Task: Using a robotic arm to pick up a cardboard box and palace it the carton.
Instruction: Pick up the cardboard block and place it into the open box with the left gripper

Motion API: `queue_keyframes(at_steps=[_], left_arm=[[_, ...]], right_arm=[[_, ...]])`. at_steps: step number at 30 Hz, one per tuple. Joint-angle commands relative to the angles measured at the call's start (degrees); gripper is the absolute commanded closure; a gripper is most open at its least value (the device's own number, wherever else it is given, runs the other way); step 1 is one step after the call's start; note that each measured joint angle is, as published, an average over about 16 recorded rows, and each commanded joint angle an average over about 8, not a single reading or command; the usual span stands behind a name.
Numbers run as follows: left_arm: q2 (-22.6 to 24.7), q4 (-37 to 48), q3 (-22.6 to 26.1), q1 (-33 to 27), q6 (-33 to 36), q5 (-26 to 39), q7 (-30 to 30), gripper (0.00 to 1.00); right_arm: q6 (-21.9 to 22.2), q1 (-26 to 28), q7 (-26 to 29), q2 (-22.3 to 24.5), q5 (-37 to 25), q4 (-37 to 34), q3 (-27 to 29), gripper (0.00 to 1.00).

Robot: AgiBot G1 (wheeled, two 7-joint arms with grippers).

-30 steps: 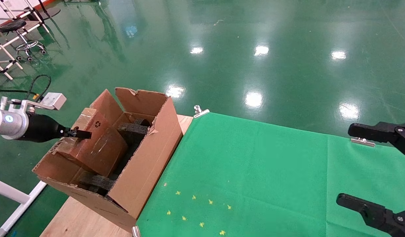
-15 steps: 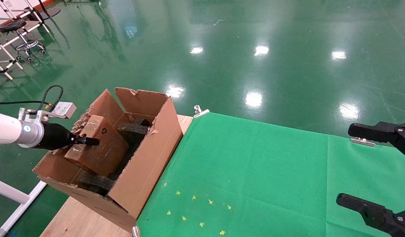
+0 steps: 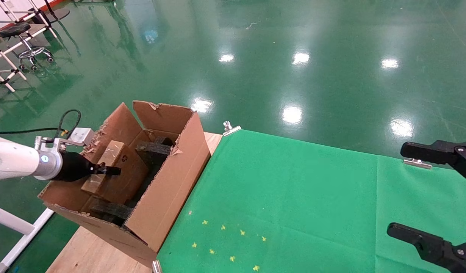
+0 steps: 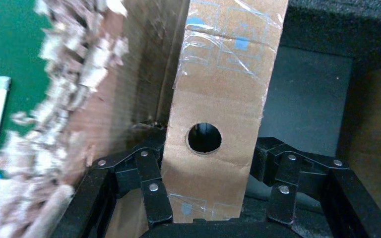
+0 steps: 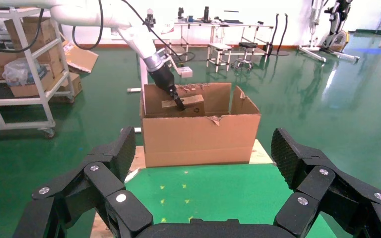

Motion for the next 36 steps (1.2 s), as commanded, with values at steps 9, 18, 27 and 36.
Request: queue_keyframes(at_steps=[9,18,27,36], left_arm=[[0.65,-0.05,-0.68,2.11,-1.53,-0.96,-1.10,0.18],[0.59,0.00,-0.75,2.09,-1.46,-1.07,-1.23,0.00],[0.40,0.25,-0.68,1.60,-1.14,-0.99,-1.73,0.00],[0.39,0.03,-0.48,0.62,-0.96,-0.73,-1.89,0.00]], right_arm=[[0.01,-0.01,0.00,0.00,0.00,-0.01,0.00,0.00],[0.01,-0.01,0.00,0.00,0.01,-0.01,0.00,0.00],[0.01,-0.02,0.00,0.00,0.01,-0.01,0.00,0.00],[0.01,-0.01,0.00,0.00,0.01,-0.01,0.00,0.00]])
